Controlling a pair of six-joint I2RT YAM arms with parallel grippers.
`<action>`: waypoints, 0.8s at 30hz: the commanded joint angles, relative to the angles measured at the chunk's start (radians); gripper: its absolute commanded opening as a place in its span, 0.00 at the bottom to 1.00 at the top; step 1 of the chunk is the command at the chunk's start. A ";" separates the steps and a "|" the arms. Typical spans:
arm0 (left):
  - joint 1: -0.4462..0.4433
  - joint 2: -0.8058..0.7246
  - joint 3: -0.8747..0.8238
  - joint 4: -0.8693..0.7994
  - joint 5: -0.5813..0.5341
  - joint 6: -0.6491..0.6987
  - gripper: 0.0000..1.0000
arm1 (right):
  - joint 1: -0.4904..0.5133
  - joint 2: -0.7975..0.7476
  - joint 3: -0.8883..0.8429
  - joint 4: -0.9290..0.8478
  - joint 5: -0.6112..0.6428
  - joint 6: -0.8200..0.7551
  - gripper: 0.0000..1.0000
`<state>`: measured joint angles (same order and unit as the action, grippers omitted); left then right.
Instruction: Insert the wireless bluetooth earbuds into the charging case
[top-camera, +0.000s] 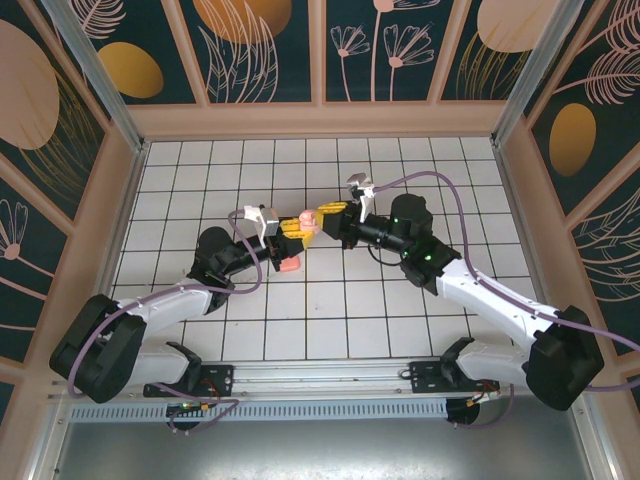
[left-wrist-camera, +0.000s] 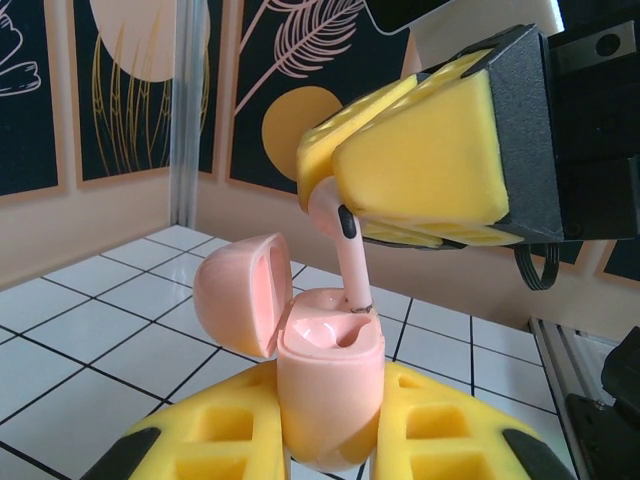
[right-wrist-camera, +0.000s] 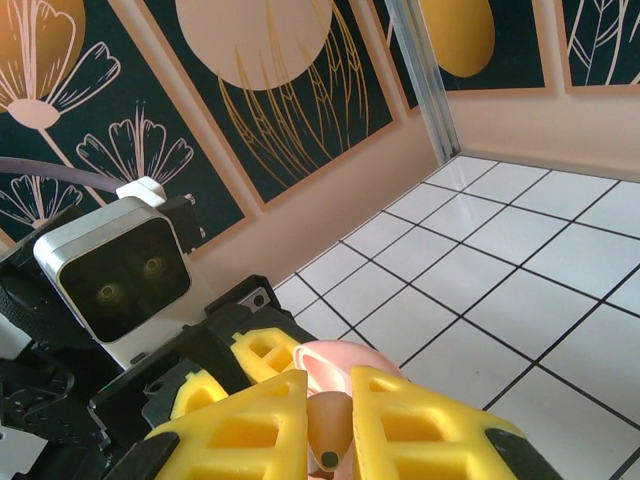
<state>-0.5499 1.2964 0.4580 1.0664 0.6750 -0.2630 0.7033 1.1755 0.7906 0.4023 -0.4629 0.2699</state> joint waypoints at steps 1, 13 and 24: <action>-0.003 -0.035 0.033 0.085 0.014 -0.028 0.06 | 0.012 0.004 0.003 -0.011 -0.018 -0.020 0.14; -0.005 -0.061 0.028 0.089 0.023 -0.029 0.07 | 0.009 -0.003 0.001 -0.056 -0.060 -0.084 0.18; -0.004 -0.069 0.028 0.085 0.040 -0.028 0.07 | -0.028 -0.039 0.034 -0.104 -0.083 -0.093 0.40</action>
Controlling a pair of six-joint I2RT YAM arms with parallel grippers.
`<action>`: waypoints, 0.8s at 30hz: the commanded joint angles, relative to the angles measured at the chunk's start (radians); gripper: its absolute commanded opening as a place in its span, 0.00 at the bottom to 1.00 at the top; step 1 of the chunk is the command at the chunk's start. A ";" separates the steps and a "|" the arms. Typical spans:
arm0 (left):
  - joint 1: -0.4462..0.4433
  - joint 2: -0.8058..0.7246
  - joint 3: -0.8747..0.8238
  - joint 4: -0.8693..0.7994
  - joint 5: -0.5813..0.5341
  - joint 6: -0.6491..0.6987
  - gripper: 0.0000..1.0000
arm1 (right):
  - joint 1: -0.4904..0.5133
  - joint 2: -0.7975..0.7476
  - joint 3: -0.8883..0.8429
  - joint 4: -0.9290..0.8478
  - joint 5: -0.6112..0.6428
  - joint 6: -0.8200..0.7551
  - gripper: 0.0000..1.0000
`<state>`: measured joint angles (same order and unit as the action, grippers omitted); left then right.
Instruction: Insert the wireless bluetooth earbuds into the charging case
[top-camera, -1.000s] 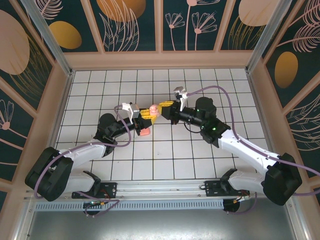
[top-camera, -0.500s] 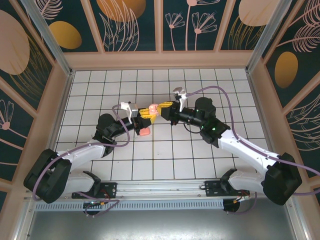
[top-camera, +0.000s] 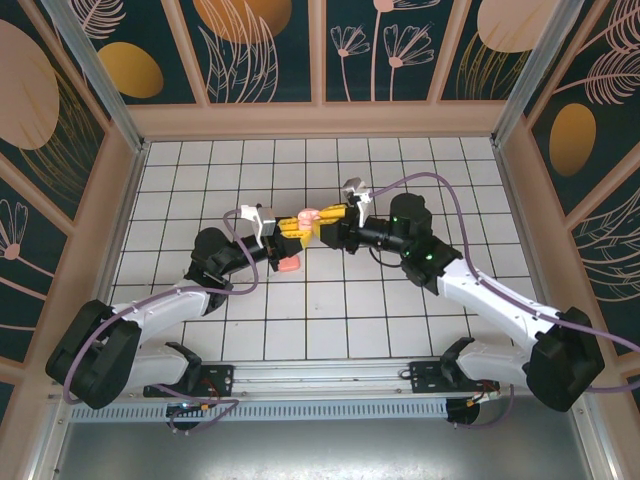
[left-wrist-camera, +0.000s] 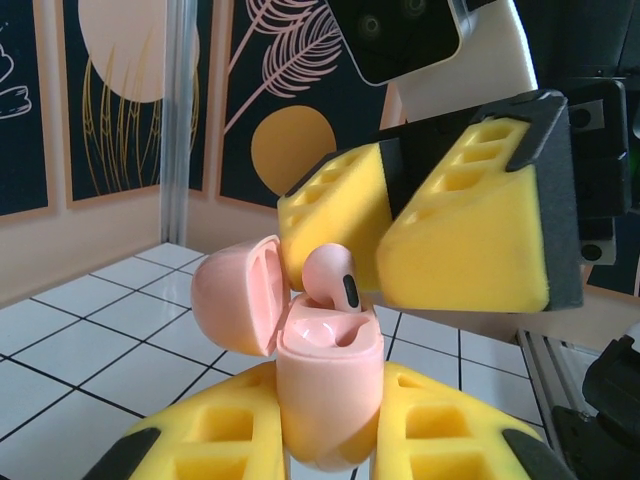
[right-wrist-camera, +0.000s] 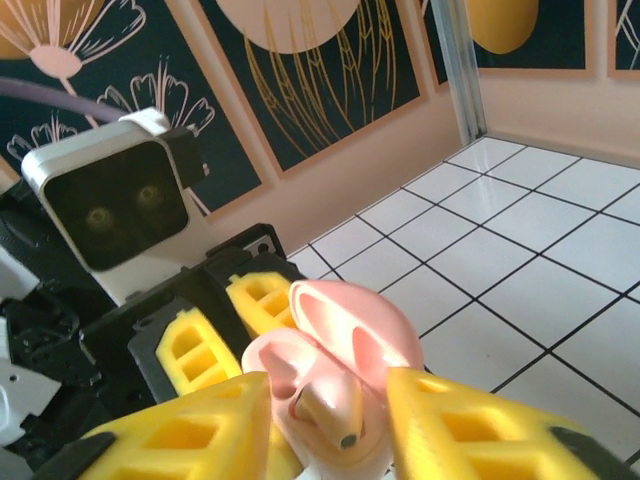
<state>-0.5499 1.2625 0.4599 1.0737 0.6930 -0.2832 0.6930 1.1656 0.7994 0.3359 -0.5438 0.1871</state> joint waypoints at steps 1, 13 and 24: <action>-0.003 -0.036 0.025 0.075 0.022 -0.005 0.07 | -0.021 -0.041 0.026 -0.040 -0.004 -0.008 0.41; -0.005 -0.042 0.013 0.050 0.008 0.015 0.07 | -0.141 -0.124 -0.003 -0.042 -0.071 0.133 0.53; -0.004 -0.040 0.023 0.034 0.019 0.015 0.07 | -0.101 0.005 0.105 -0.124 -0.126 0.102 0.57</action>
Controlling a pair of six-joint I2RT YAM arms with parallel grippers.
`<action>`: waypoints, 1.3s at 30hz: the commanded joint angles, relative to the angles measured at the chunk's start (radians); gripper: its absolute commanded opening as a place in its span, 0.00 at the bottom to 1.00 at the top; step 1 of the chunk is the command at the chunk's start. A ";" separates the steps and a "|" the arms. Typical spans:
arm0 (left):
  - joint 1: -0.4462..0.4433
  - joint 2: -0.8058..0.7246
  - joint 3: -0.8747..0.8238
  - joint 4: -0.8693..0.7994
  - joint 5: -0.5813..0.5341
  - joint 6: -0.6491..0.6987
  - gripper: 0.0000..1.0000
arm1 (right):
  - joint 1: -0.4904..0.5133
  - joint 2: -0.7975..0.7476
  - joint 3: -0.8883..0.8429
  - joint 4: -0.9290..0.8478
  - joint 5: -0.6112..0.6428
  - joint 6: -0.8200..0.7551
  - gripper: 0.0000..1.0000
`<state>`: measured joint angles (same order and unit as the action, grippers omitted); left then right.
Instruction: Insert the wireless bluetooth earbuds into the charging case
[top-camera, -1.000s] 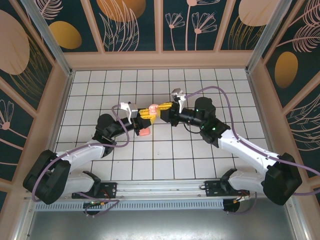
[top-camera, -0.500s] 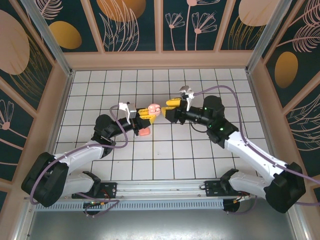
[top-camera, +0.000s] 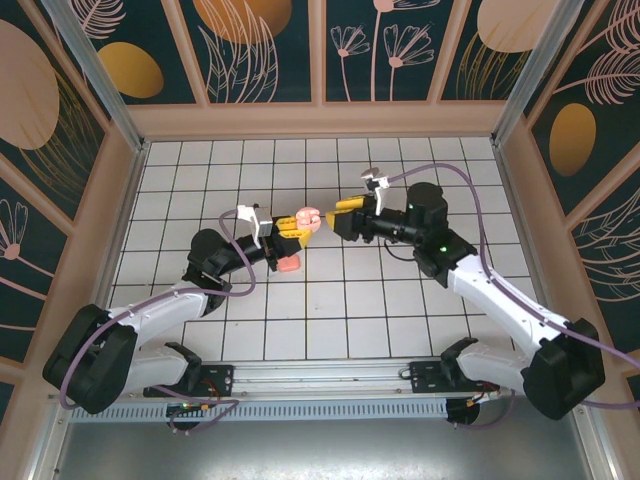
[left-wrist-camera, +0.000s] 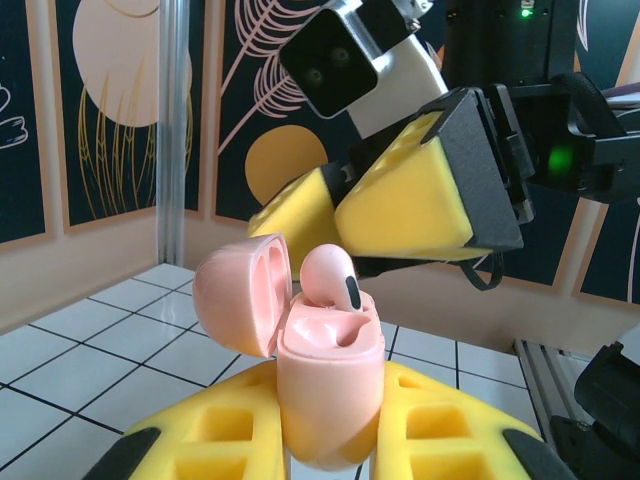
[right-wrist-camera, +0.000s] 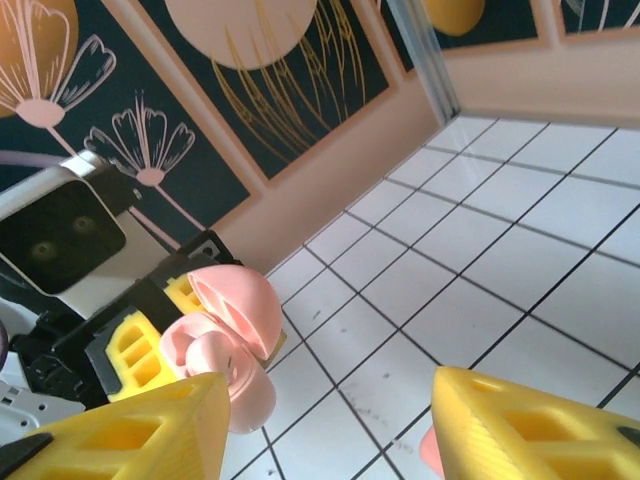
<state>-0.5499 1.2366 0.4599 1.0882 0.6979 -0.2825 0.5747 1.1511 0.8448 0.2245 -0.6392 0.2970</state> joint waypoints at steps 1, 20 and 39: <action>-0.003 -0.014 0.023 0.017 0.013 0.016 0.07 | 0.018 0.027 0.066 -0.011 -0.033 -0.009 0.57; -0.003 -0.025 0.033 -0.023 0.011 0.036 0.07 | 0.027 0.093 0.108 -0.073 -0.066 -0.020 0.56; -0.004 -0.025 0.039 -0.051 0.009 0.048 0.07 | 0.052 0.065 0.184 -0.147 -0.024 -0.064 0.60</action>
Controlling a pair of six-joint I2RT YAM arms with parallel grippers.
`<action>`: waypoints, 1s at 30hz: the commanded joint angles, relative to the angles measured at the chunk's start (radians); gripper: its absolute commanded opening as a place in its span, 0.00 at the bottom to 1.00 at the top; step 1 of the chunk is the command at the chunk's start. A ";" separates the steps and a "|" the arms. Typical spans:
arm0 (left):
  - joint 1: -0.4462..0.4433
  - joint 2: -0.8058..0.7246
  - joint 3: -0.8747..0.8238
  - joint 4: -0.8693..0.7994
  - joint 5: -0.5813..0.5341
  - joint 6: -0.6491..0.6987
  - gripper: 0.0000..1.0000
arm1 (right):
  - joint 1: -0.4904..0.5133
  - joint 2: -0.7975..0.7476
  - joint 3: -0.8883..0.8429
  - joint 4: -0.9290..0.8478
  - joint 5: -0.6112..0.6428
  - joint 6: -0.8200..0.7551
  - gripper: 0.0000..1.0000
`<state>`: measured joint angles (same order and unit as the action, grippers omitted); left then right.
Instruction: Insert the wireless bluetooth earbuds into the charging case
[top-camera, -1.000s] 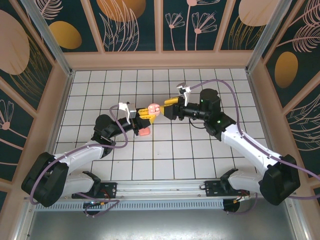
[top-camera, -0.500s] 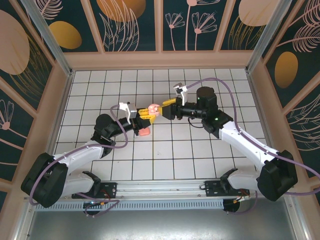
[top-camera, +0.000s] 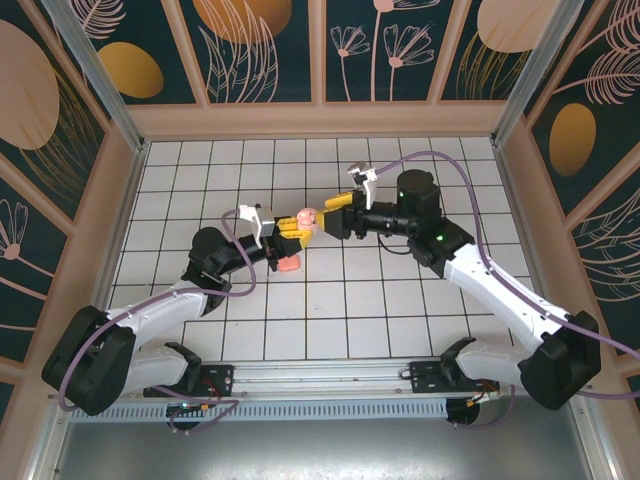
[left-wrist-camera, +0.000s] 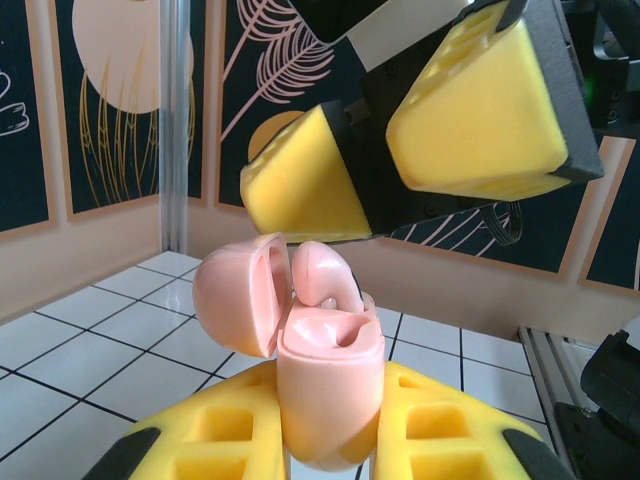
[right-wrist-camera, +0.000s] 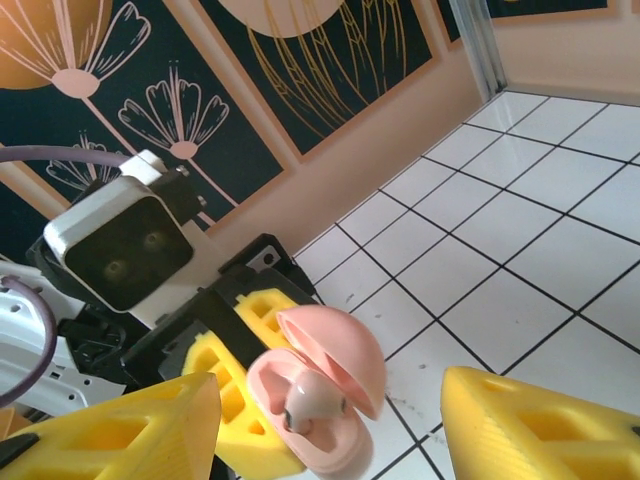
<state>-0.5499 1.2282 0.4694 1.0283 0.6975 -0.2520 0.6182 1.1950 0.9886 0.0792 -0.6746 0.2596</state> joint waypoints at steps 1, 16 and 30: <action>-0.004 -0.016 0.030 0.007 0.011 0.017 0.07 | 0.009 0.030 0.048 -0.005 0.012 -0.026 0.60; -0.003 -0.030 0.029 -0.001 0.010 0.022 0.07 | 0.011 0.070 0.064 -0.127 0.088 -0.060 0.57; -0.004 -0.045 0.030 0.002 0.004 0.021 0.06 | 0.043 0.082 0.038 -0.245 0.155 -0.048 0.53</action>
<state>-0.5499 1.2217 0.4694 0.9539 0.6971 -0.2401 0.6594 1.2678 1.0279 -0.0822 -0.5747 0.2146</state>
